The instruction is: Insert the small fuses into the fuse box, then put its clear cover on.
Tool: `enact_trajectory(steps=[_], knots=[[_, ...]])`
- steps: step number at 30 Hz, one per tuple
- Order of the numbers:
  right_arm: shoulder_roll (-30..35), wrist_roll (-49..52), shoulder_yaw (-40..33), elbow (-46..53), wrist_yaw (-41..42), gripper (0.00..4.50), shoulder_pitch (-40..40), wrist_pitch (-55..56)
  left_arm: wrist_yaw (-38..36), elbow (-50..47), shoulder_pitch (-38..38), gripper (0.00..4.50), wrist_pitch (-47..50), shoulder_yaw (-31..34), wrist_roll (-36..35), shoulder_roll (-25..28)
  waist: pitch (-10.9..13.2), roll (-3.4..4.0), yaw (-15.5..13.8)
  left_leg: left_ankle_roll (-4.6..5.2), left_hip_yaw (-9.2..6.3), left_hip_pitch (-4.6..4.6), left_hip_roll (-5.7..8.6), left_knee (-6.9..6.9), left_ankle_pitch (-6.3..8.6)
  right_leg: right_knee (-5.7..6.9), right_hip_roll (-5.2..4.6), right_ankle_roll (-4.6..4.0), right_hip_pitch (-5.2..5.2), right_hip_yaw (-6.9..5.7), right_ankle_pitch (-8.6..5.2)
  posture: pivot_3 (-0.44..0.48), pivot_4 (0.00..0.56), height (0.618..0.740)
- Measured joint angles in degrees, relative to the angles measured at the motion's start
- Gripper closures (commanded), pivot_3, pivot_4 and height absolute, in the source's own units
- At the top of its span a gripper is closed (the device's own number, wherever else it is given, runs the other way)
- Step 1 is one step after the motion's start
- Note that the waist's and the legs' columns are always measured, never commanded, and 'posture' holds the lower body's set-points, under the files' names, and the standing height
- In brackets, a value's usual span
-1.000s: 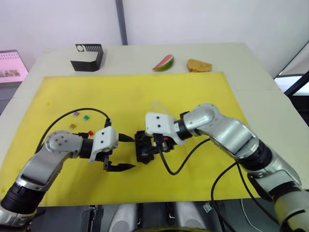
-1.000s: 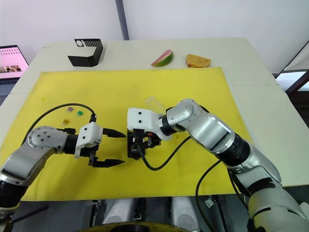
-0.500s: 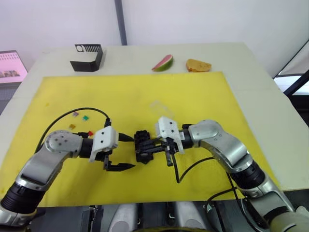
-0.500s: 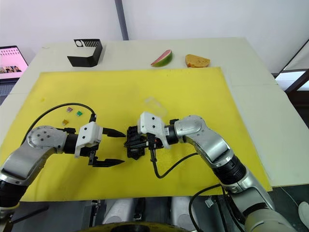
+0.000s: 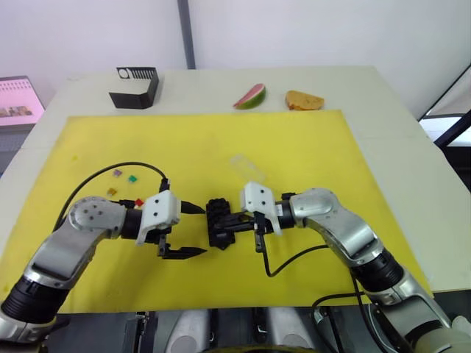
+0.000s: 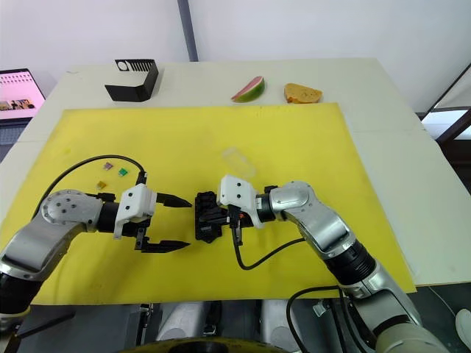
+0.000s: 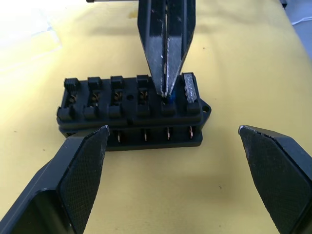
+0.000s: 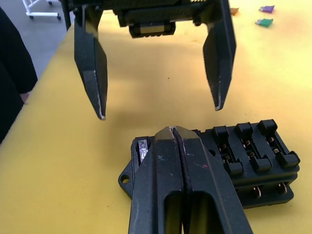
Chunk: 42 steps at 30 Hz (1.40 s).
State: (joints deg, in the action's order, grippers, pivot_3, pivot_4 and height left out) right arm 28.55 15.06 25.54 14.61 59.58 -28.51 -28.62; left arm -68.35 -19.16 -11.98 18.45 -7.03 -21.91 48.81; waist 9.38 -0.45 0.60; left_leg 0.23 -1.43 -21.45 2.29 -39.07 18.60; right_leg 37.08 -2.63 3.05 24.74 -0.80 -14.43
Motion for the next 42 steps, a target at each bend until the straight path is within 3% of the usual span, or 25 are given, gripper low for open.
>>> enact_trajectory(steps=[11,15,19,22,29,35,38,42], knots=[[0.14,-2.32,0.5,0.88,-0.67,4.47,0.38,1.56,-0.03,1.1,-2.55,0.0,0.19,-0.14,0.0,-1.31,-0.01,-0.02,-0.01,0.0,0.0,0.06,0.0,-0.01,0.0,0.0,0.0,0.0,-0.06,0.0,0.0,0.0,0.15,0.74],[-0.48,0.26,-4.28,1.67,-2.4,4.47,2.26,1.21,2.2,1.0,-1.71,0.0,3.36,1.74,-2.66,-2.95,0.01,-0.03,-0.03,0.0,0.0,0.0,0.0,-0.03,0.0,0.0,0.0,0.01,-0.03,0.0,0.01,0.0,0.15,0.74],[-0.11,5.5,-12.49,6.99,-5.69,4.47,3.24,-3.65,7.32,-1.29,1.67,0.0,8.39,8.39,-7.81,-4.91,0.02,-0.02,-0.06,0.03,-0.02,-0.03,0.0,-0.01,0.02,0.0,0.0,0.01,0.0,0.0,0.0,0.0,0.15,0.74],[3.96,8.03,-20.53,10.36,-8.57,3.63,6.47,-7.46,12.66,-4.57,7.17,0.0,14.17,14.94,-13.58,-6.61,0.02,-0.03,-0.1,0.07,-0.02,-0.03,0.0,-0.02,0.04,-0.08,0.0,0.02,-0.04,0.0,0.0,0.0,0.15,0.74],[12.3,10.04,-35.15,8.45,-10.44,0.1,17.27,-9.71,22.36,-5.24,22.57,0.0,25.08,35.54,-25.91,-8.94,0.04,0.01,0.01,0.07,-0.02,0.04,-0.02,0.0,0.04,-0.04,0.0,0.01,-0.07,0.01,-0.01,0.0,0.15,0.74],[16.61,9.97,-45.43,4.02,-11.4,0.04,22.65,-8.77,24.77,2.69,37.93,0.0,24.56,54.02,-27.4,-12.44,0.04,0.0,-0.19,0.08,-0.01,0.05,-0.02,0.02,0.06,-0.15,0.0,-0.01,-0.13,0.01,-0.03,0.0,0.15,0.74],[17.84,9.85,-46.5,2.91,-11.34,0.04,23.56,-7.72,23.07,7.84,42.09,0.0,21.48,56.82,-25.06,-12.67,0.04,0.0,-0.46,0.08,-0.01,0.07,-0.03,0.0,0.06,-0.16,-0.03,-0.21,-0.17,0.01,-0.15,0.0,0.15,0.74],[18.74,9.9,-46.21,2.25,-11.2,0.04,23.23,-7.02,20.93,11.08,42.16,0.0,19.98,57.39,-23.91,-10.76,0.04,-0.01,-1.42,0.08,-0.01,0.04,-0.02,0.0,0.06,-0.2,-0.05,-0.21,-0.17,0.01,-0.15,0.0,0.15,0.74]])
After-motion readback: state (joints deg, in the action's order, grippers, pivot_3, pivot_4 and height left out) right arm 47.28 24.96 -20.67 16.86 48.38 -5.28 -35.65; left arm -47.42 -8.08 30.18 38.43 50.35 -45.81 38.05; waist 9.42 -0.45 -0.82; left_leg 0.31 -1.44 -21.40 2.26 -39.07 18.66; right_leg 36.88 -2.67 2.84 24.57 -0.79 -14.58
